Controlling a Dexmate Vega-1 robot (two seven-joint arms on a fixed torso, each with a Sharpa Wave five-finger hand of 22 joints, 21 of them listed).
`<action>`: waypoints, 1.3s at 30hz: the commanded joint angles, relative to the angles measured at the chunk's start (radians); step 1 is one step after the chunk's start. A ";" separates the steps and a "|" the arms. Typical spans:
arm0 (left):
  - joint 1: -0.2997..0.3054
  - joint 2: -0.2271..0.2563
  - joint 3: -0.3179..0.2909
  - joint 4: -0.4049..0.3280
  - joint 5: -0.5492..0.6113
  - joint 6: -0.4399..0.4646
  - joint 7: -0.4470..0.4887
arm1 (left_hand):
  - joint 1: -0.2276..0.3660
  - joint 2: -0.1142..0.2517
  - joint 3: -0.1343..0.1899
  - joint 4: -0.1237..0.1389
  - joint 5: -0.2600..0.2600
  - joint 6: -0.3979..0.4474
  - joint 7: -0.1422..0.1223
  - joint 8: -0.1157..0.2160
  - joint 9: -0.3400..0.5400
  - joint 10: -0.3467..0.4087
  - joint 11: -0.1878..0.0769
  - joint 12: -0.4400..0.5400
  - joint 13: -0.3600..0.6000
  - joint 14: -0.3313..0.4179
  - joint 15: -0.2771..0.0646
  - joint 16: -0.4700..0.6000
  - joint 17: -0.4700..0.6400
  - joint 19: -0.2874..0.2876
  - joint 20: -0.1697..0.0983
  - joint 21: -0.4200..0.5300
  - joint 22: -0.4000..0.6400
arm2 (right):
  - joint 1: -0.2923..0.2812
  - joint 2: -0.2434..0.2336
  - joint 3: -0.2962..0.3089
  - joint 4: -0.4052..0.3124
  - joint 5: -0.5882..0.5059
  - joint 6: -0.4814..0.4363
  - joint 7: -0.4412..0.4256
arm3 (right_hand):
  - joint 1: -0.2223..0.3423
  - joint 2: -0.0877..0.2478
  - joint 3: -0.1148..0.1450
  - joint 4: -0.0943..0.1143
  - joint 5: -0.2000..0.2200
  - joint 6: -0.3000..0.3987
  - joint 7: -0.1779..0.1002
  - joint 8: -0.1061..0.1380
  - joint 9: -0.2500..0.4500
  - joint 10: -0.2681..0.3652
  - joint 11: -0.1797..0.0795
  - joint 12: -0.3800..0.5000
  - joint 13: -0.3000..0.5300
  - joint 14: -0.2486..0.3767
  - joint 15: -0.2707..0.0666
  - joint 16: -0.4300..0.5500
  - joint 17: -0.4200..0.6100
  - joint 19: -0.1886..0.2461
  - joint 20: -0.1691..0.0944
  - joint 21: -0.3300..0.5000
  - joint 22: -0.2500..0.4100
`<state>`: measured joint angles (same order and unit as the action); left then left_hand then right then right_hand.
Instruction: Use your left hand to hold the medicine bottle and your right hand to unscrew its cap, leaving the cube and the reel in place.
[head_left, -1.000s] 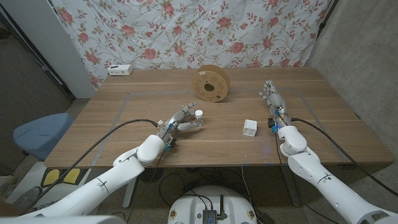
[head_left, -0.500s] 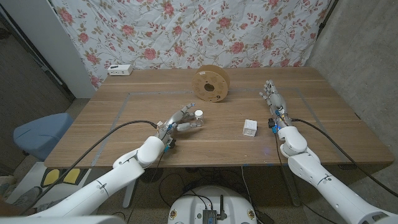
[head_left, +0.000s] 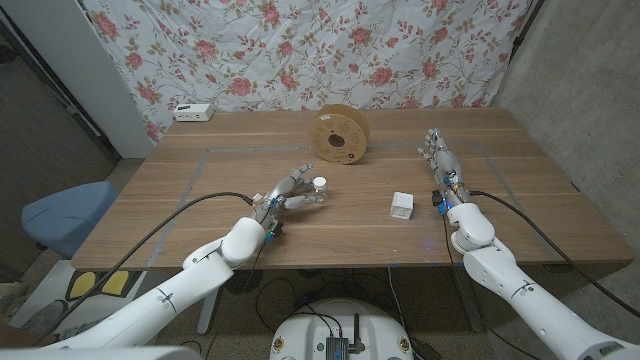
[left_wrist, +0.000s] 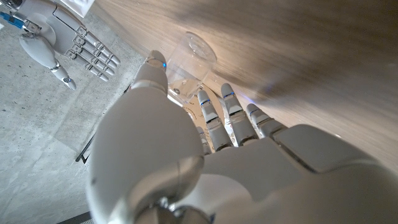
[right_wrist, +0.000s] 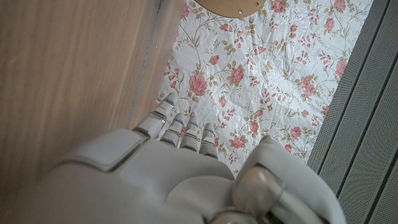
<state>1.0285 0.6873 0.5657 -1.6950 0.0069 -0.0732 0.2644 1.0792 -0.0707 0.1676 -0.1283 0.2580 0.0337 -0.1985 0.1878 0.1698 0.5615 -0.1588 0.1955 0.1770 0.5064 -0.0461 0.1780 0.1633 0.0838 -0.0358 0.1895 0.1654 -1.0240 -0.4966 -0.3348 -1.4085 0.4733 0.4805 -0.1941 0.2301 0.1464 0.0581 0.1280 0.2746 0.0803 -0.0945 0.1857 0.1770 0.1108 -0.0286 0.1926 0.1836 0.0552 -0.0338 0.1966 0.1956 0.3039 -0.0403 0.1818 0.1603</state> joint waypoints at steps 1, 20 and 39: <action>-0.030 -0.011 0.013 0.029 -0.003 -0.018 -0.026 | 0.002 0.000 -0.004 0.001 -0.002 0.009 -0.002 0.000 0.004 0.018 0.003 0.001 0.000 0.014 -0.165 0.003 0.001 0.012 -0.033 -0.001 0.002 | -0.014 0.003 0.007 -0.003 -0.002 0.013 -0.012 | -0.003 0.001 0.005 0.006 0.009 0.005 -0.007 0.004 0.003 0.002 -0.002 0.000 0.004 0.006 -0.032 0.002 0.000 -0.002 -0.052 0.005 0.006; -0.034 -0.018 0.021 0.032 0.004 -0.007 -0.019 | 0.037 0.026 0.001 -0.007 -0.011 0.053 0.019 0.006 0.004 0.078 0.006 0.010 0.000 0.061 -0.171 0.009 0.003 0.044 -0.071 0.003 0.001 | -0.030 0.008 0.015 -0.007 -0.009 0.023 -0.030 | -0.004 0.001 0.007 0.005 0.009 0.006 -0.008 0.004 0.003 0.001 -0.001 0.000 0.004 0.008 -0.032 0.002 0.000 -0.002 -0.052 0.005 0.006; -0.035 -0.019 0.021 0.038 0.012 -0.003 -0.003 | 0.051 0.038 -0.003 -0.008 -0.022 0.091 0.047 0.009 0.004 0.115 0.003 0.012 0.000 0.101 -0.173 0.013 0.004 0.066 -0.100 0.004 0.001 | -0.031 0.013 0.015 -0.005 -0.016 0.026 -0.039 | -0.005 0.001 0.009 0.005 0.010 0.006 -0.009 0.004 0.003 0.001 -0.001 0.000 0.004 0.008 -0.032 0.002 0.000 -0.002 -0.050 0.005 0.006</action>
<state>0.9988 0.6719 0.5867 -1.6688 0.0137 -0.0710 0.2532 1.1141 -0.0358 0.1635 -0.1325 0.2432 0.1190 -0.1596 0.1925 0.1698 0.6623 -0.1555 0.1998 0.1770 0.5916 -0.0538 0.1858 0.1657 0.1380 -0.0399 0.1895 0.1651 -1.0517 -0.4856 -0.3206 -1.4138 0.4613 0.5046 -0.2263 0.2302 0.1465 0.0614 0.1315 0.2803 0.0805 -0.0947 0.1856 0.1795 0.1108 -0.0286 0.1927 0.1836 0.0552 -0.0338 0.1966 0.1956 0.3039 -0.0404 0.1818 0.1603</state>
